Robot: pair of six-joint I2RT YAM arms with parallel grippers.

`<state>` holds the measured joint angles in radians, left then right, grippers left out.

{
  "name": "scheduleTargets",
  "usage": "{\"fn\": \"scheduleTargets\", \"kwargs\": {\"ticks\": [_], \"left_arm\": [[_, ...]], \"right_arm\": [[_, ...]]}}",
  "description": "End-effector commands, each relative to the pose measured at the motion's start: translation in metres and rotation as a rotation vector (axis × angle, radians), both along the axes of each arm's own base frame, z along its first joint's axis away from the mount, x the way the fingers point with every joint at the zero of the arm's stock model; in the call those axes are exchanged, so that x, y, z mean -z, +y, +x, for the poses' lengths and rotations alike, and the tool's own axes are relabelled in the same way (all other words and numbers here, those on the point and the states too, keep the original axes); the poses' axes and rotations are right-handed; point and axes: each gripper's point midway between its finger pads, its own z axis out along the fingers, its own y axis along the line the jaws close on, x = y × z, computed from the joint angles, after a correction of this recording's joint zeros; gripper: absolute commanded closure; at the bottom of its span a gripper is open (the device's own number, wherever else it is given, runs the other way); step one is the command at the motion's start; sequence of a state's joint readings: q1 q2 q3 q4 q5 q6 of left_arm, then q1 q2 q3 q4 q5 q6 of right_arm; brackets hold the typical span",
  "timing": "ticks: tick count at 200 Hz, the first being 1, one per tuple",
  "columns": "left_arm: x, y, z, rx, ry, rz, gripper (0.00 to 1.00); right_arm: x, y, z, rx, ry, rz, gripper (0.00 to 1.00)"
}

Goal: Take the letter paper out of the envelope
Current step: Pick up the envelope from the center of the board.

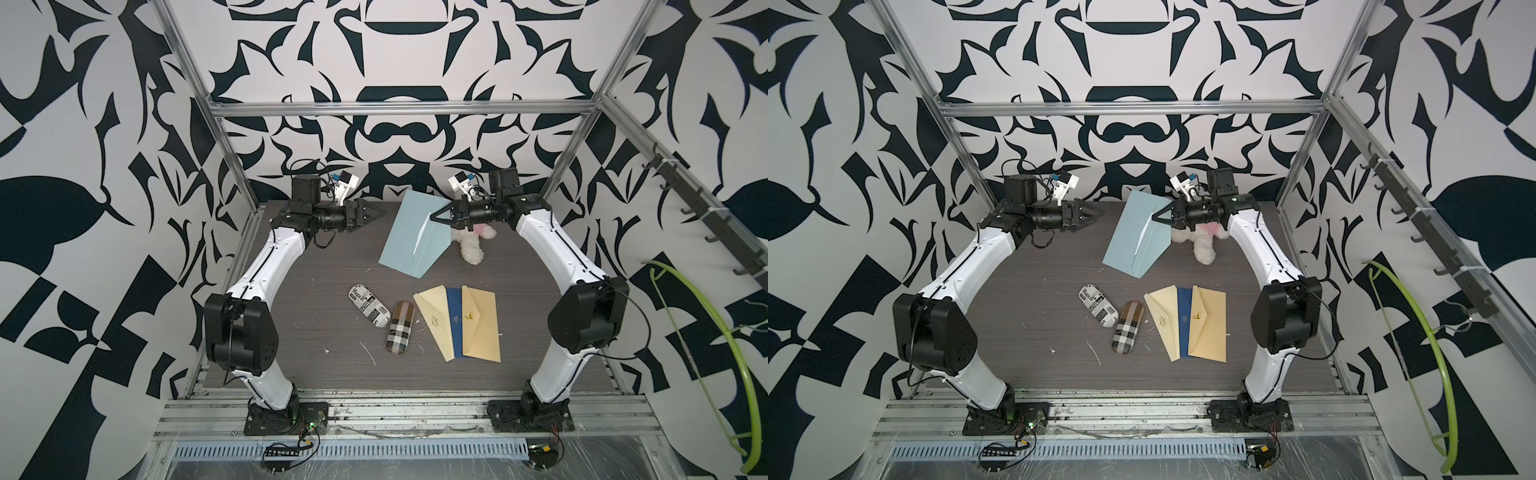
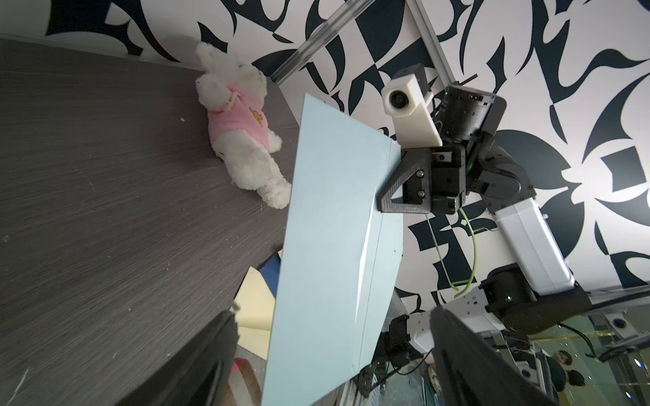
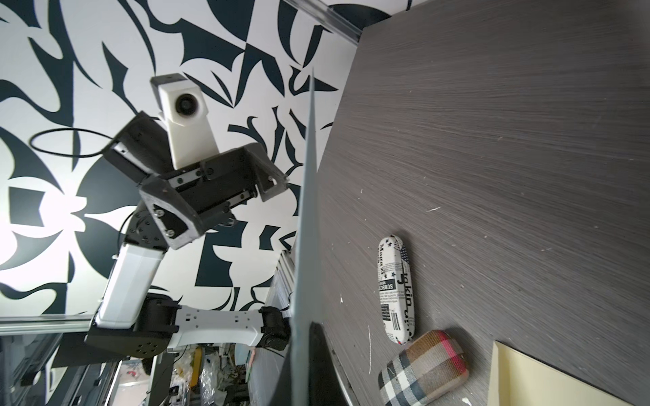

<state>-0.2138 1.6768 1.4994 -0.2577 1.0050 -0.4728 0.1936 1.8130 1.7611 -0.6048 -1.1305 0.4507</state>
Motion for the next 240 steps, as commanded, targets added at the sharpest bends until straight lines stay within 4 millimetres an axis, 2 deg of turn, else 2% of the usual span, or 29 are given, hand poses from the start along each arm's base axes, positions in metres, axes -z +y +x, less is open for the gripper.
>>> {"fn": "scheduleTargets", "kwargs": {"ticks": [1,22,49,84,122,147,168,196,206,240], "left_arm": [[0.007,-0.002,-0.018,0.064,0.013,-0.018,0.09],[0.015,-0.002,-0.022,0.078,0.039,-0.021,0.09],[0.013,-0.003,-0.029,0.104,0.050,-0.050,0.09],[0.014,-0.010,-0.039,0.148,0.080,-0.070,0.14],[0.014,-0.013,-0.046,0.170,0.113,-0.082,0.41],[0.013,-0.016,-0.047,0.176,0.135,-0.090,0.65],[0.009,-0.018,-0.046,0.173,0.139,-0.097,0.73],[0.005,-0.019,-0.041,0.159,0.150,-0.109,0.92],[0.002,-0.020,-0.039,0.148,0.156,-0.116,1.00],[-0.003,-0.019,-0.029,0.076,0.170,-0.119,1.00]], "right_arm": [[-0.043,0.015,-0.015,-0.105,-0.099,0.103,1.00],[-0.042,0.025,-0.023,-0.147,-0.082,0.122,1.00],[-0.037,0.035,-0.028,-0.186,-0.055,0.137,1.00],[-0.035,0.041,-0.030,-0.214,-0.039,0.153,1.00],[-0.033,0.044,-0.027,-0.221,-0.032,0.161,1.00],[-0.031,0.045,-0.024,-0.221,-0.027,0.160,1.00],[-0.030,0.046,-0.021,-0.217,-0.026,0.159,1.00],[-0.029,0.046,-0.018,-0.211,-0.036,0.155,1.00],[-0.030,0.045,-0.016,-0.202,-0.048,0.153,0.93],[-0.022,0.023,-0.003,-0.078,-0.085,0.104,0.71]]}}
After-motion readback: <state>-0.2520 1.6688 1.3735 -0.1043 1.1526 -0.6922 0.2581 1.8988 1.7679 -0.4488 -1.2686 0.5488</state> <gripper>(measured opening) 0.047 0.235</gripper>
